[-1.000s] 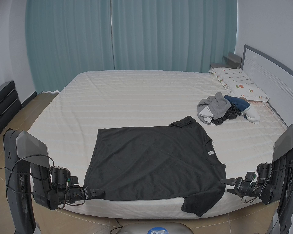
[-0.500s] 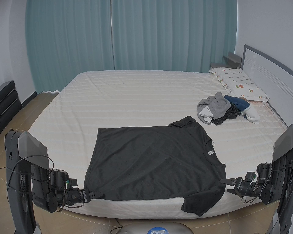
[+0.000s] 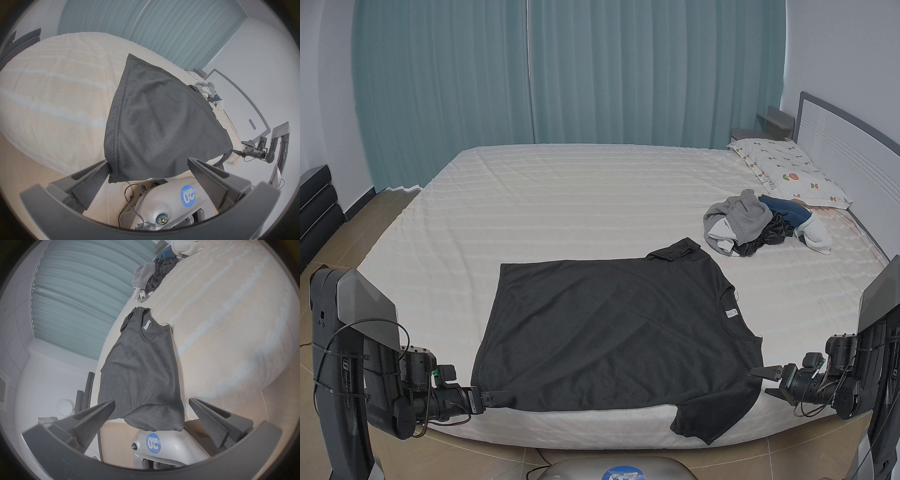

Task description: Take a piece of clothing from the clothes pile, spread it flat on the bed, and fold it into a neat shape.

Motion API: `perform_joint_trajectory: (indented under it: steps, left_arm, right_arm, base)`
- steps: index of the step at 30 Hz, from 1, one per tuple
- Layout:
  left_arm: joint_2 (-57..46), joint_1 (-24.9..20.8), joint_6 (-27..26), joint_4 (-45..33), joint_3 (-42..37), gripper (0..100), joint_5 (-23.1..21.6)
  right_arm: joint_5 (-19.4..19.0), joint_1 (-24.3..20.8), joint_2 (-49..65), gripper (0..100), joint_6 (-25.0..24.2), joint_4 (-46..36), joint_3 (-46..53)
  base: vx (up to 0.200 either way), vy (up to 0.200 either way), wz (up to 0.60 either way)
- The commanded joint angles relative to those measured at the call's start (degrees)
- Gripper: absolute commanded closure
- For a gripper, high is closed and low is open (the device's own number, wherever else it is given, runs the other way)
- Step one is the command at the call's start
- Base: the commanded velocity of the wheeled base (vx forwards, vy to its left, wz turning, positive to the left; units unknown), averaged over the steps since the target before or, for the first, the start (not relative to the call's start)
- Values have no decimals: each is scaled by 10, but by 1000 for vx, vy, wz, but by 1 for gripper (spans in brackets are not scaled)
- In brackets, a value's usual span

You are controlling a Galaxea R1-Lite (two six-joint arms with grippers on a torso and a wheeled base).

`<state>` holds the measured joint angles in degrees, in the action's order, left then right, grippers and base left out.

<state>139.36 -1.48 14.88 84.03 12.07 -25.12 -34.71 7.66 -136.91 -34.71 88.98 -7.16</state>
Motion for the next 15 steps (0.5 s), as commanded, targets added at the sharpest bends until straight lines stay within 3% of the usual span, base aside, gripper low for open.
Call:
perform_joint_trajectory:
  steps: [1,15]
  left_arm:
    - [-1,-3,0,1,-11,0,-2]
    - [23,2,-4,3,23,0,-4]
  right_arm:
    - [0,0,-1,0,0,6,0]
    - [0,0,-1,0,0,6,-1]
  base:
    - [0,0,0]
    - [0,0,0]
